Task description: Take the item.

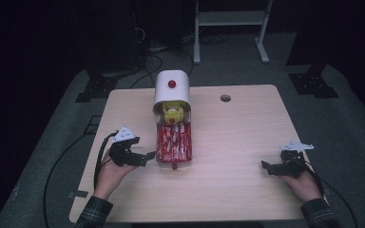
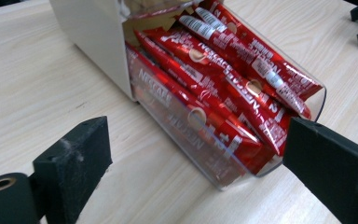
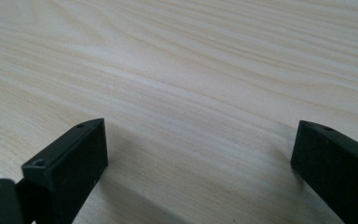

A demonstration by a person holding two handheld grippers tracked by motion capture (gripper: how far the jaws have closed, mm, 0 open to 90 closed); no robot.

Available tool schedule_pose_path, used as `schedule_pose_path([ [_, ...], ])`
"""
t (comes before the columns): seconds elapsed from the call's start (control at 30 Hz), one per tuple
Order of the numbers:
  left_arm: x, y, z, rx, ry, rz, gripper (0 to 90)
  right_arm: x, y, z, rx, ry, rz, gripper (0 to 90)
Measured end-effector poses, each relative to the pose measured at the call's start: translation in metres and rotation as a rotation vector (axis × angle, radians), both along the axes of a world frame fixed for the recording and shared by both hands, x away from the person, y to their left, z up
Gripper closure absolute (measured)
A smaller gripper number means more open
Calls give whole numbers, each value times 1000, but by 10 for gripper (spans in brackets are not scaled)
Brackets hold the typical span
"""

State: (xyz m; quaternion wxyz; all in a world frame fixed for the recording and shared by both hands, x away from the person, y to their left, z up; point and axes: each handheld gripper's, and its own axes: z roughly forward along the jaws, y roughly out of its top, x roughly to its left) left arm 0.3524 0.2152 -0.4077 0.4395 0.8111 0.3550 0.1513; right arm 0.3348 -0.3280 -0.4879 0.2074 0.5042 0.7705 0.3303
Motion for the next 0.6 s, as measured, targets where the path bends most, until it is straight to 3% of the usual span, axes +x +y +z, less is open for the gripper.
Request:
schedule_pose_path([
  [0.6, 9, -18, 7, 7, -12, -35, 143, 0, 0, 0, 0, 0, 0, 29],
])
